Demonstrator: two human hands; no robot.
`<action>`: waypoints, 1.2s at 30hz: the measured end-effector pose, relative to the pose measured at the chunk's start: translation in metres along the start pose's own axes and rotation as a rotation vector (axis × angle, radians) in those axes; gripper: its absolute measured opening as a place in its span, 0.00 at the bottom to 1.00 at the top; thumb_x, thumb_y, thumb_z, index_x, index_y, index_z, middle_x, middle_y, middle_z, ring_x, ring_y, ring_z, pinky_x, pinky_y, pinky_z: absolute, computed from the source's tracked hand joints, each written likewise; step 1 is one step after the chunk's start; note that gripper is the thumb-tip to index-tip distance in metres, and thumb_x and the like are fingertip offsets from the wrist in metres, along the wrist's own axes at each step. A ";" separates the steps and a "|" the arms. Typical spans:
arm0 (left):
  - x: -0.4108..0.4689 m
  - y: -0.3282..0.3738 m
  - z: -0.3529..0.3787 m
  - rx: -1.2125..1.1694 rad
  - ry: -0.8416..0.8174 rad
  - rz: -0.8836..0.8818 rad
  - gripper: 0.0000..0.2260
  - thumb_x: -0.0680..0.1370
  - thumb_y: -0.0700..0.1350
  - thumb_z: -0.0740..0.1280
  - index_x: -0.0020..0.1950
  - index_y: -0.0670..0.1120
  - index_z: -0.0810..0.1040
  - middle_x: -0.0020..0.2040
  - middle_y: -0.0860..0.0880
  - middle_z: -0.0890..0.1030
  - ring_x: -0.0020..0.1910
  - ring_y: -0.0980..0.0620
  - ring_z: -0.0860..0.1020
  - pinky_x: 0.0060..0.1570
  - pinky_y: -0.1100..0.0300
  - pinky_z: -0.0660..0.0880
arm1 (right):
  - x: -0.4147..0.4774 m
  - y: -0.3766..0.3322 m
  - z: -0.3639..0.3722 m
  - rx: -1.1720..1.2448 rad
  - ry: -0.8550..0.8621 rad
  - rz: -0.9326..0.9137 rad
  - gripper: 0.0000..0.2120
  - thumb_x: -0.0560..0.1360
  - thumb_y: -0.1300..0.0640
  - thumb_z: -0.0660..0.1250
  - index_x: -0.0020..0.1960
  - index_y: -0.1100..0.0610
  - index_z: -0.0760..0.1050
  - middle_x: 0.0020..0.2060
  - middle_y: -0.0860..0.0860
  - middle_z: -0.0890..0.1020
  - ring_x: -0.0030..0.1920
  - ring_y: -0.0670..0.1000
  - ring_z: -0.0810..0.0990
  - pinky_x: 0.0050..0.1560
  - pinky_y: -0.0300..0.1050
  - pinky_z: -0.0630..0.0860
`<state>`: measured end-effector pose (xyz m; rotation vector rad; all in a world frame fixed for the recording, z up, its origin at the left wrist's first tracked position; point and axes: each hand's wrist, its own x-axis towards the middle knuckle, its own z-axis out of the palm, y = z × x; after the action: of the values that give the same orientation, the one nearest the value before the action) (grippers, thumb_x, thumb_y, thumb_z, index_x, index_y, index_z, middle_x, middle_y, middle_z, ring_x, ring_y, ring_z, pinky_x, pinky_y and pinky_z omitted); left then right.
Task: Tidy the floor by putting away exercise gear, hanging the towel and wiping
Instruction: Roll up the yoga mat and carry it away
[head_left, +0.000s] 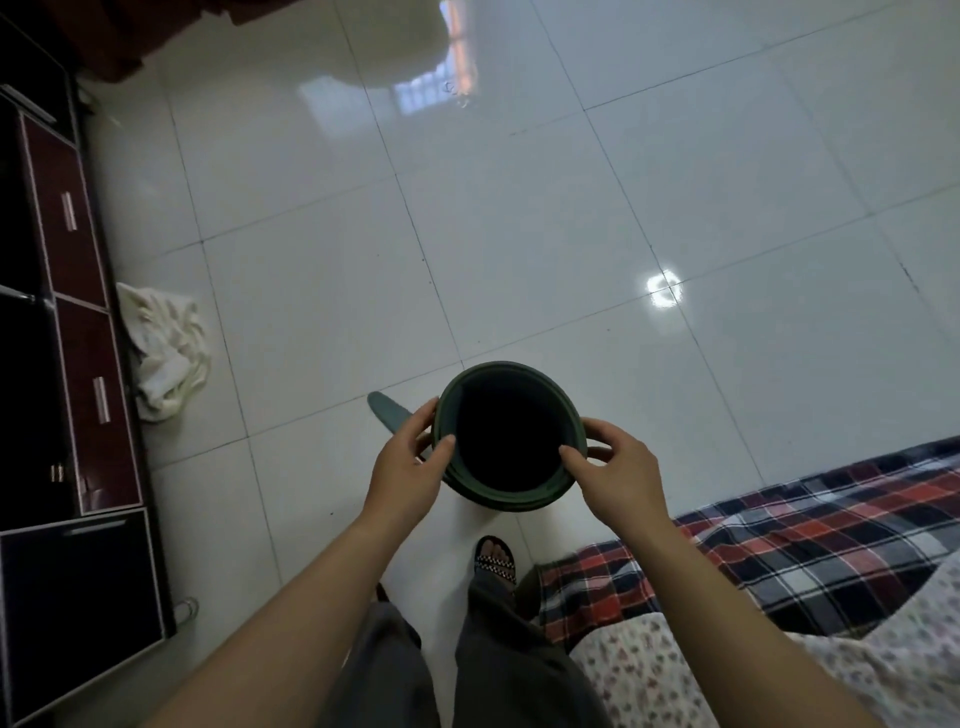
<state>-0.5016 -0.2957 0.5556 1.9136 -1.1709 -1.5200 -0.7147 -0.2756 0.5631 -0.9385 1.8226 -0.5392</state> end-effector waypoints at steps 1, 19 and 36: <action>0.000 -0.001 0.001 0.008 0.004 0.012 0.21 0.78 0.41 0.65 0.68 0.55 0.69 0.63 0.54 0.75 0.63 0.56 0.73 0.57 0.63 0.71 | 0.000 -0.001 0.001 -0.003 -0.001 -0.002 0.13 0.73 0.58 0.69 0.57 0.50 0.77 0.46 0.41 0.79 0.45 0.39 0.77 0.40 0.27 0.69; -0.110 -0.019 -0.075 -0.155 0.246 -0.089 0.28 0.74 0.30 0.61 0.65 0.59 0.70 0.60 0.56 0.76 0.59 0.56 0.74 0.52 0.71 0.71 | -0.080 -0.061 0.051 -0.254 -0.172 -0.150 0.20 0.67 0.58 0.72 0.59 0.53 0.77 0.51 0.46 0.81 0.50 0.44 0.79 0.51 0.41 0.78; -0.419 -0.150 -0.264 -0.304 0.840 -0.092 0.26 0.75 0.34 0.64 0.69 0.57 0.69 0.61 0.59 0.73 0.59 0.59 0.73 0.58 0.60 0.73 | -0.351 -0.140 0.243 -0.486 -0.639 -0.592 0.24 0.67 0.65 0.70 0.61 0.50 0.76 0.51 0.45 0.78 0.51 0.46 0.79 0.50 0.40 0.77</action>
<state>-0.2209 0.0853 0.7643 2.0630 -0.4522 -0.7071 -0.3656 -0.0694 0.7575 -1.7703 1.0869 -0.0979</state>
